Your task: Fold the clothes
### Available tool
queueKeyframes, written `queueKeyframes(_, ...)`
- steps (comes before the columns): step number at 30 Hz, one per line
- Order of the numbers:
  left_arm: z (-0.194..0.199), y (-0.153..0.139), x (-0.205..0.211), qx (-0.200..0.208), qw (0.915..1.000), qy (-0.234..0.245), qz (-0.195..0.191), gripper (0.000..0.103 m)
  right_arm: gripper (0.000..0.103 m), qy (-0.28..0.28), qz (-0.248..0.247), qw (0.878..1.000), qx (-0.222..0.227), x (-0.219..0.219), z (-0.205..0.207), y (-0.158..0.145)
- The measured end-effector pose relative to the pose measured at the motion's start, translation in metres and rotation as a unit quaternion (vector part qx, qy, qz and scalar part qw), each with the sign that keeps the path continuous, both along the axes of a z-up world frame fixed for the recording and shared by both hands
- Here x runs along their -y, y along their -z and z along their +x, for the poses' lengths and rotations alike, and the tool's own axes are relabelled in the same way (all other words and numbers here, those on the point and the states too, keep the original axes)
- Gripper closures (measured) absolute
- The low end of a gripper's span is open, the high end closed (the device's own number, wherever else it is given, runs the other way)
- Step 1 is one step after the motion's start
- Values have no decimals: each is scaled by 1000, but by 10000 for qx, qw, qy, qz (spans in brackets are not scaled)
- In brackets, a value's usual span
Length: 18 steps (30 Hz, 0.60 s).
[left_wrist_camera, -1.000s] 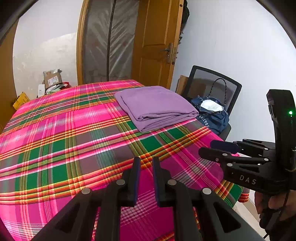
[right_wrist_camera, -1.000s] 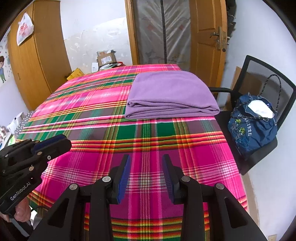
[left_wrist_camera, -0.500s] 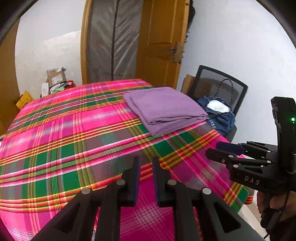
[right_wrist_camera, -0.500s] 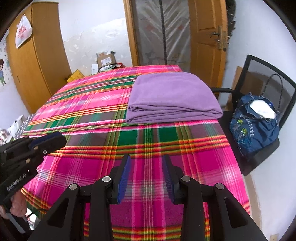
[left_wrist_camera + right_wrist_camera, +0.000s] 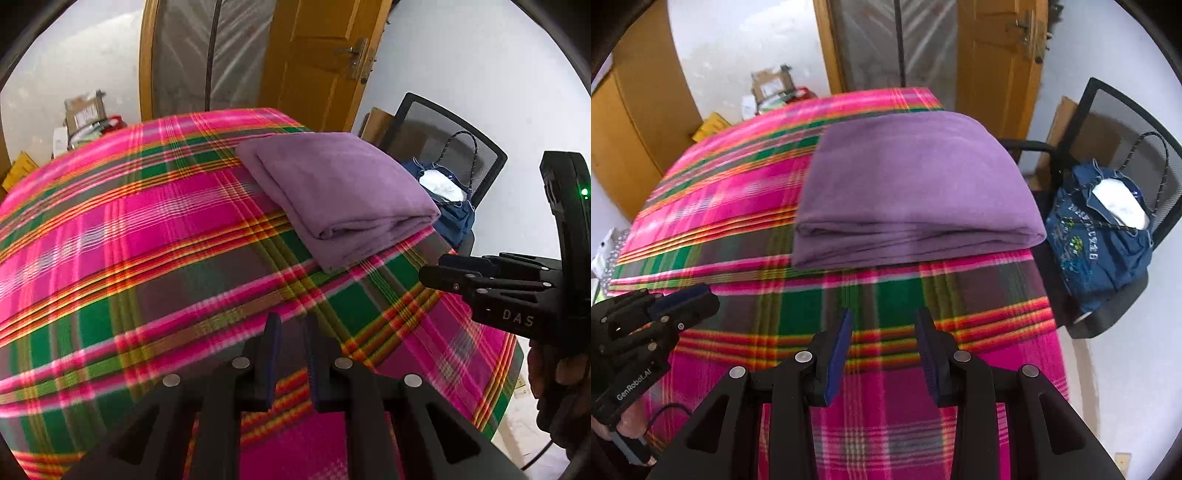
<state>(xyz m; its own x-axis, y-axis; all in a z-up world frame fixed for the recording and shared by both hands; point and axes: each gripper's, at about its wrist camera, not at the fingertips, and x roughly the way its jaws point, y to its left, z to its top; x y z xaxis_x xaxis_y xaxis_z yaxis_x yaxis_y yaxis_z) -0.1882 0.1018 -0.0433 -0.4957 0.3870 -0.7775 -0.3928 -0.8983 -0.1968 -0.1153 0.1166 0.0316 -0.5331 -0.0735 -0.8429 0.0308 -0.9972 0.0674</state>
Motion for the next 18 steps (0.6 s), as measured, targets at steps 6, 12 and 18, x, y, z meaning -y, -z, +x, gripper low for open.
queueKeyframes(6, -25, 2, 2, 207, 9997, -149, -65, 90, 67, 67, 13, 9997, 222, 2, -22, -10)
queueKeyframes(12, -25, -1, 1, 7, 9997, -227, -103, 90, 67, 60, 66, 9999, 119, 2, -27, -11)
queueKeyframes(18, 0, -12, -4, -478, 9985, -233, -83, 90, 67, 121, 165, 9985, -500, 0, -6, -17)
